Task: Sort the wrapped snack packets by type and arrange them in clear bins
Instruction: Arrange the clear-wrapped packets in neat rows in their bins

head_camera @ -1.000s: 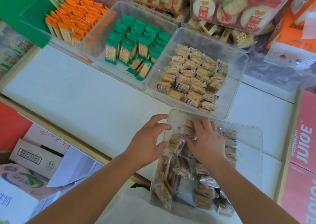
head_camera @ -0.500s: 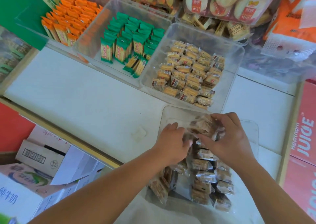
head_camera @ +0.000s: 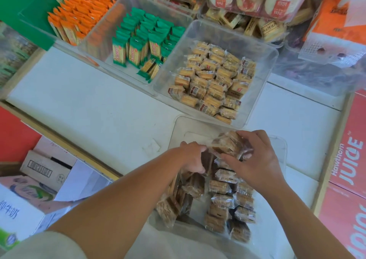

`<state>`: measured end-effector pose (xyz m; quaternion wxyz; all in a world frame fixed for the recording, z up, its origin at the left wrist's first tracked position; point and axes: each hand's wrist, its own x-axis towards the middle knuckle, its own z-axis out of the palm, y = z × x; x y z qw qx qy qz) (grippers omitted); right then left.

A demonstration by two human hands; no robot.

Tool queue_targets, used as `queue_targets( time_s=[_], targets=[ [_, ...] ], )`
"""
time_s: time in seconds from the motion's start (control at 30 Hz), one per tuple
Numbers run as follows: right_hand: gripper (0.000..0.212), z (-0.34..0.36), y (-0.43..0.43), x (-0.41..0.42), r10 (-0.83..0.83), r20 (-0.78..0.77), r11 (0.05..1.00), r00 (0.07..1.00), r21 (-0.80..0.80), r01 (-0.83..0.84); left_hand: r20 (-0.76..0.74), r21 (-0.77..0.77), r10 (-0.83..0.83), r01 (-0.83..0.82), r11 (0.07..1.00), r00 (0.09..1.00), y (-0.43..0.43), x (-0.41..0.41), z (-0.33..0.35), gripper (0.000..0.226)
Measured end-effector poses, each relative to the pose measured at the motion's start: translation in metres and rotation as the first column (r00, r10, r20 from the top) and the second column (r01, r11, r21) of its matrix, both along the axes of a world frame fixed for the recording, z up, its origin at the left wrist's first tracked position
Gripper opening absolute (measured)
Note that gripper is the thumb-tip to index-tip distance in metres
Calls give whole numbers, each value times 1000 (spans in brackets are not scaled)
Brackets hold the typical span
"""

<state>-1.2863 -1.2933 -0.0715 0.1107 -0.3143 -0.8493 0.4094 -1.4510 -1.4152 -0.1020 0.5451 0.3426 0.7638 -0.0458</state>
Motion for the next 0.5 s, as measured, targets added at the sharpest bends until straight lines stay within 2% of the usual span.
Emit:
queue_targets(
  time_s=[0.07,0.2,0.3,0.43,0.5],
  targets=[
    [70,0,4,3,12,-2,1000,1000,-24,-12,20,3,35,-35,999,999,2,3,1,88],
    [68,3,4,6,27,-20,999,999,-17,-27,93,120,153,-163,979,984,-4,7,6,75],
    [68,3,4,2,32,-36,999,999,-10,-32,46,214,38,-47,976,998,-10,10,8,49],
    [69,7,-1,-9,67,-44,997,997,40,-65,-157,213,-181,212,954,971,-23,19,13,52],
    [71,10,-5,-16,77,-29,995,997,70,-74,-180,211,-213,249,945,960,-30,20,18,45]
  ],
)
